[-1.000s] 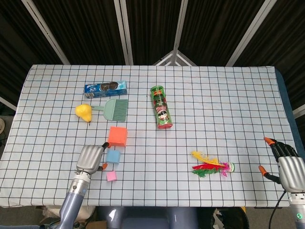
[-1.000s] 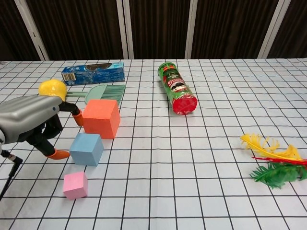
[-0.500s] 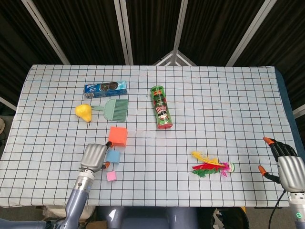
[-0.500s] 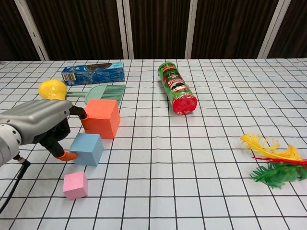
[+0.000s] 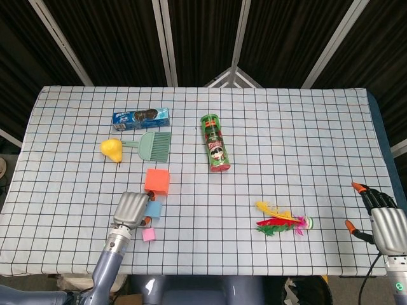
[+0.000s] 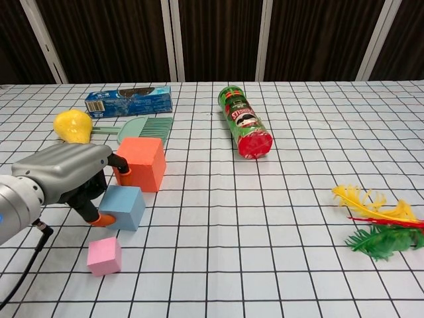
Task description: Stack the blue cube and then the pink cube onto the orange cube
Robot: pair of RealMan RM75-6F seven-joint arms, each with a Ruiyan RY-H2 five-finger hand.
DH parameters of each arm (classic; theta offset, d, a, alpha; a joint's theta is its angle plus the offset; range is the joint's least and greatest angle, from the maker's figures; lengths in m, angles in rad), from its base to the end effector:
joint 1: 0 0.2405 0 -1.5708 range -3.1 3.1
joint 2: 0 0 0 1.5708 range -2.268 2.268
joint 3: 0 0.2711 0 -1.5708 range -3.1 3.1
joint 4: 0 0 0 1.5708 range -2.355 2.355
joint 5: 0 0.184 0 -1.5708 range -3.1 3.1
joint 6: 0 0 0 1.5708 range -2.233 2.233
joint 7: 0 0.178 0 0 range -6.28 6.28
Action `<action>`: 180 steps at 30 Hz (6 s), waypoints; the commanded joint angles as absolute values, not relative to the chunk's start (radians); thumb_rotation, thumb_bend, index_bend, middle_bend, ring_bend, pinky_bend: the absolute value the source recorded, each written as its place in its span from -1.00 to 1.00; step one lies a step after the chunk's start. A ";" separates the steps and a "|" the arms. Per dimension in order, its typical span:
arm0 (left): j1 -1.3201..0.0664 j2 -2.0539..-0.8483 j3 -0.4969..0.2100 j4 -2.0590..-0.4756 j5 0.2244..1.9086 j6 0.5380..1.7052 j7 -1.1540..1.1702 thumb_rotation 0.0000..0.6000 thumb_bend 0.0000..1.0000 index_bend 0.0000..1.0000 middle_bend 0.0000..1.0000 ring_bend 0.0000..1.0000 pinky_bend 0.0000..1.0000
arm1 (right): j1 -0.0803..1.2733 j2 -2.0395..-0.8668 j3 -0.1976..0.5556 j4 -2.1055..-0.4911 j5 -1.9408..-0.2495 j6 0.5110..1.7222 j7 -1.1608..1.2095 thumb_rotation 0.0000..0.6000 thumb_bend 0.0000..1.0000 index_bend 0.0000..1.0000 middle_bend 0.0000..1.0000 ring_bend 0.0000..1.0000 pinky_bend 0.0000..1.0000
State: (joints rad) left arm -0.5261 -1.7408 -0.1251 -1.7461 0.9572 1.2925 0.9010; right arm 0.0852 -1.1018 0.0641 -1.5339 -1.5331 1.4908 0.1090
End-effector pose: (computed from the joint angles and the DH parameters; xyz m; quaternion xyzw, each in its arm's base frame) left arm -0.1608 0.2895 -0.0388 -0.7168 -0.3992 -0.2939 0.4903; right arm -0.3211 -0.2177 0.2034 0.5948 -0.3789 0.4060 0.5813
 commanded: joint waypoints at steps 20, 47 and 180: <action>-0.550 -1.627 -0.232 -2.064 0.921 1.451 1.021 1.00 -0.32 -0.09 0.83 0.33 0.71 | 0.082 -1.106 0.064 -1.536 -1.539 1.502 0.104 1.00 -0.40 -0.71 -0.61 -0.56 -0.52; -0.777 -1.634 -0.409 -1.858 0.568 1.348 1.102 1.00 -0.32 -0.06 0.81 0.31 0.69 | 0.089 -1.109 0.070 -1.546 -1.509 1.476 0.061 1.00 -0.40 -0.71 -0.61 -0.56 -0.52; -0.358 -1.755 0.111 -1.687 1.354 1.419 0.923 1.00 -0.54 -0.47 0.80 0.30 0.68 | 0.095 -1.081 0.045 -1.581 -1.527 1.446 0.078 1.00 -0.40 -0.65 -0.61 -0.56 -0.52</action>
State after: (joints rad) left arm -0.3606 -1.7647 0.1044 -1.6750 1.3606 1.4292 0.9149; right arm 0.0952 -1.0811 0.0452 -1.5801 -1.5268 1.4464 0.0777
